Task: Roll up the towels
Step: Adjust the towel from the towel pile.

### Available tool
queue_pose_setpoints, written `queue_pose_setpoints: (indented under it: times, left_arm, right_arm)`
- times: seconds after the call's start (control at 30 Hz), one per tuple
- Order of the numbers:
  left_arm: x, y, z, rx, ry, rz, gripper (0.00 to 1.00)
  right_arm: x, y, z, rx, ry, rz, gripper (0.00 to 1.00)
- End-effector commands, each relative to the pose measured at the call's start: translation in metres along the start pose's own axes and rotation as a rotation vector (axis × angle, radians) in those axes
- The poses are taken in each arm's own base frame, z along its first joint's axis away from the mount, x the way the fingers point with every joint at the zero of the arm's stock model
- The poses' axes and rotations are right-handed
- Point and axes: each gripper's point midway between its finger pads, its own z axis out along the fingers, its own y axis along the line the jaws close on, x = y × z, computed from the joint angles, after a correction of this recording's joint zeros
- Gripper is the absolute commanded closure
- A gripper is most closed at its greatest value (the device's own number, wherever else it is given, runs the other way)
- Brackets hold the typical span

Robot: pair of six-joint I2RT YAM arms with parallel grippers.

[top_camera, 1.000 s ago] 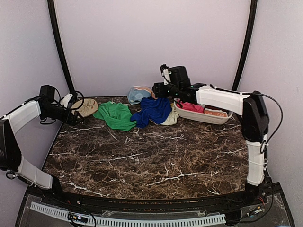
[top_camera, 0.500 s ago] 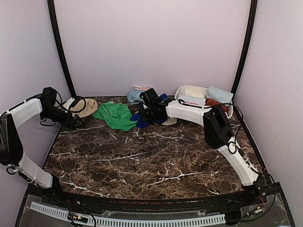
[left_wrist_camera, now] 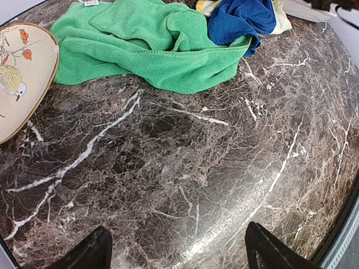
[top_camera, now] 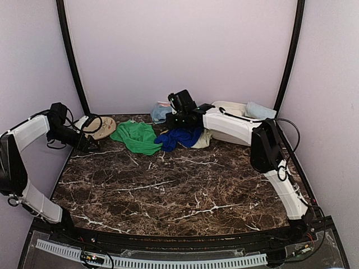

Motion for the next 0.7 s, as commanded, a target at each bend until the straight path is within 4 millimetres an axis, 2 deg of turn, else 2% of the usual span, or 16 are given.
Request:
queue_pose_setpoints:
  times: [0.0, 0.1, 0.2, 0.27, 0.3, 0.47, 0.67]
  left_arm:
    - [-0.003, -0.010, -0.009, 0.032, -0.007, 0.001, 0.16]
    - [-0.004, -0.012, -0.012, 0.034, -0.011, 0.005, 0.16]
    - [-0.003, -0.014, -0.013, 0.034, -0.010, 0.007, 0.15]
    - [0.000, -0.015, -0.013, 0.037, -0.003, 0.007, 0.14]
    - [0.001, -0.015, -0.013, 0.038, -0.001, 0.008, 0.14]
    - [0.004, -0.015, -0.013, 0.035, 0.008, 0.019, 0.12]
    - [0.002, -0.018, -0.014, 0.047, -0.003, 0.023, 0.11]
  right_arm:
    - [-0.126, 0.008, -0.103, -0.063, -0.294, 0.043, 1.00]
    - [-0.119, 0.000, -0.107, -0.029, -0.278, 0.049, 0.98]
    - [-0.089, -0.009, -0.084, 0.021, -0.201, 0.074, 0.50]
    - [-0.068, -0.019, -0.067, 0.075, -0.153, 0.096, 0.34]
    - [-0.060, -0.024, -0.059, 0.098, -0.135, 0.103, 0.30]
    - [-0.028, -0.047, -0.024, 0.146, -0.064, 0.123, 0.25]
    - [0.008, -0.068, 0.010, 0.144, 0.028, 0.135, 0.25]
